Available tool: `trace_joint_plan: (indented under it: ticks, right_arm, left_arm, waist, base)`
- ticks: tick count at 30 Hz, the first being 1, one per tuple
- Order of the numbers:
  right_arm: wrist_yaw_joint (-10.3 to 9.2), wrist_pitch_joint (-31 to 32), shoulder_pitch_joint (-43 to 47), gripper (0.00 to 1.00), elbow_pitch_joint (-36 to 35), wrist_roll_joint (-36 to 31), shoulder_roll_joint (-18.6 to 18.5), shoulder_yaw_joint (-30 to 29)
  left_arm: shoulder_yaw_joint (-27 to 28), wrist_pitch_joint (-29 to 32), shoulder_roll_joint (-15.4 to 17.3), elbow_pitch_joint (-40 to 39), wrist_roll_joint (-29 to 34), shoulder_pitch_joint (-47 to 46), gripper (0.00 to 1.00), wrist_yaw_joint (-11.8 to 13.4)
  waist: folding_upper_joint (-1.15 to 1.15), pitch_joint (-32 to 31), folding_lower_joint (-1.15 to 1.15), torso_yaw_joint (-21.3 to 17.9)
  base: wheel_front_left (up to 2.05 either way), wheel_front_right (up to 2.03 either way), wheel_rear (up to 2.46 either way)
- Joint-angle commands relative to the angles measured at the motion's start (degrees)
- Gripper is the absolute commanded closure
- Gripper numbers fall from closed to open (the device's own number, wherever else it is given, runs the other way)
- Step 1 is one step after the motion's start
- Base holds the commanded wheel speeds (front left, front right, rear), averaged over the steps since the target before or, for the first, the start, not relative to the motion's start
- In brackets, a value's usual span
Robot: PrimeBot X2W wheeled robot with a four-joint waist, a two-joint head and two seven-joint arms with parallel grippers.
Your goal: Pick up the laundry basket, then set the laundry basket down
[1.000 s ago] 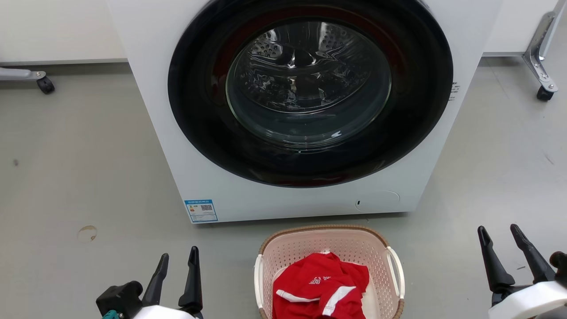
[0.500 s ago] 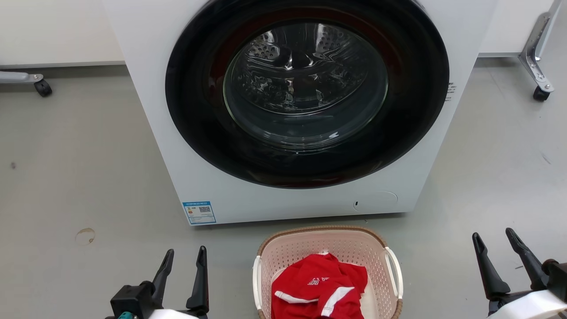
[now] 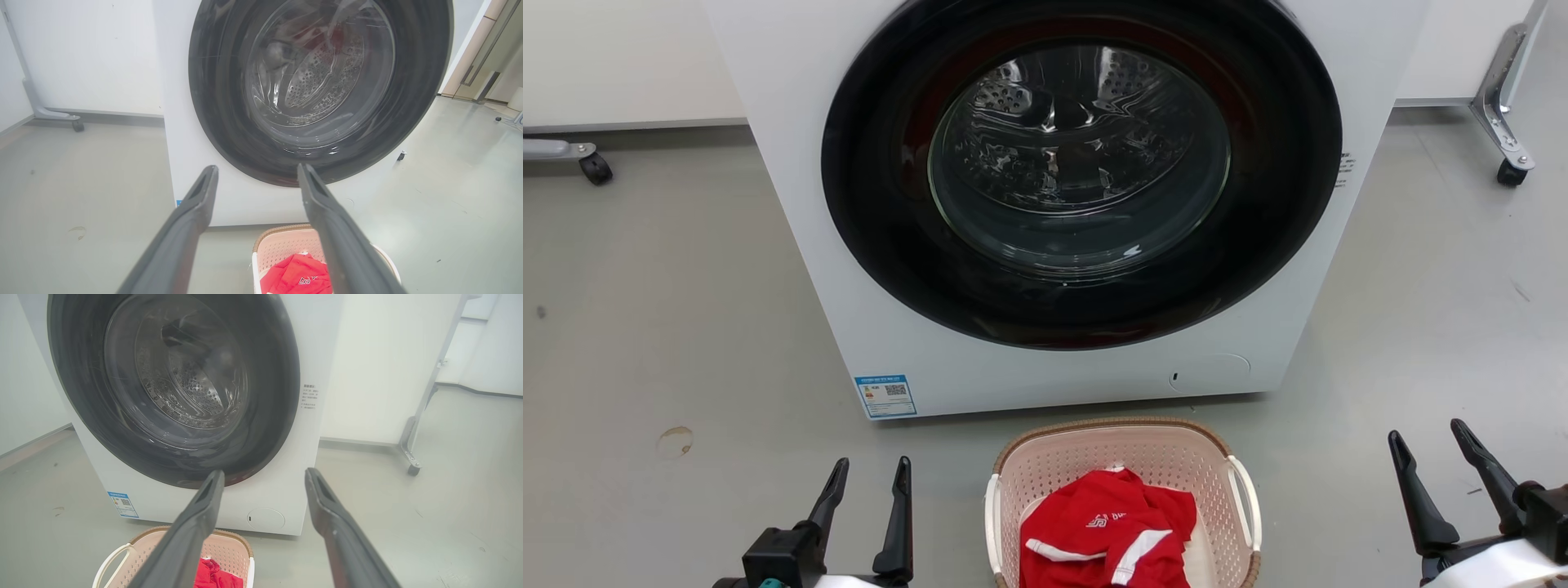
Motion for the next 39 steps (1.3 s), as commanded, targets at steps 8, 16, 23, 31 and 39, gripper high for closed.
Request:
trace_joint_plan:
  ticks: [8,16,23,31,39]
  right_arm:
    - [0.26,-0.84,-1.29,0.0,-1.12,0.78,-1.5,0.68]
    - [0.26,-0.84,-1.39,0.0,-1.22,0.85,-1.53,0.68]
    - [0.26,-0.84,-2.89,0.0,-0.63,1.69,-1.6,0.46]
    - [0.26,-0.84,-8.83,0.0,3.31,3.08,-3.42,1.77]
    - [0.26,-0.84,-16.3,0.0,8.29,4.46,-6.12,4.27]
  left_arm:
    - [1.95,-0.78,0.15,-1.19,0.12,-0.92,0.0,0.06]
    - [1.68,-0.78,0.15,-1.26,-0.09,-1.35,0.0,0.2]
    - [0.08,-0.78,0.15,-1.14,-1.08,-3.1,0.0,1.62]
    - [-4.92,-0.78,0.15,1.25,-3.93,-10.11,0.0,4.78]
    - [-11.16,-0.78,0.15,6.04,-7.39,-18.98,0.0,7.86]
  waist:
    - [0.0,0.0,0.0,-0.26]
    - [0.0,0.81,0.0,0.0]
    - [0.0,4.43,0.0,0.3]
    - [0.0,13.7,0.0,1.11]
    - [0.0,24.09,0.0,1.85]
  base:
    - [0.0,0.0,0.0]
    - [0.0,0.0,0.0]
    - [0.0,0.0,0.0]
    - [0.0,0.0,0.0]
    - [0.0,0.0,0.0]
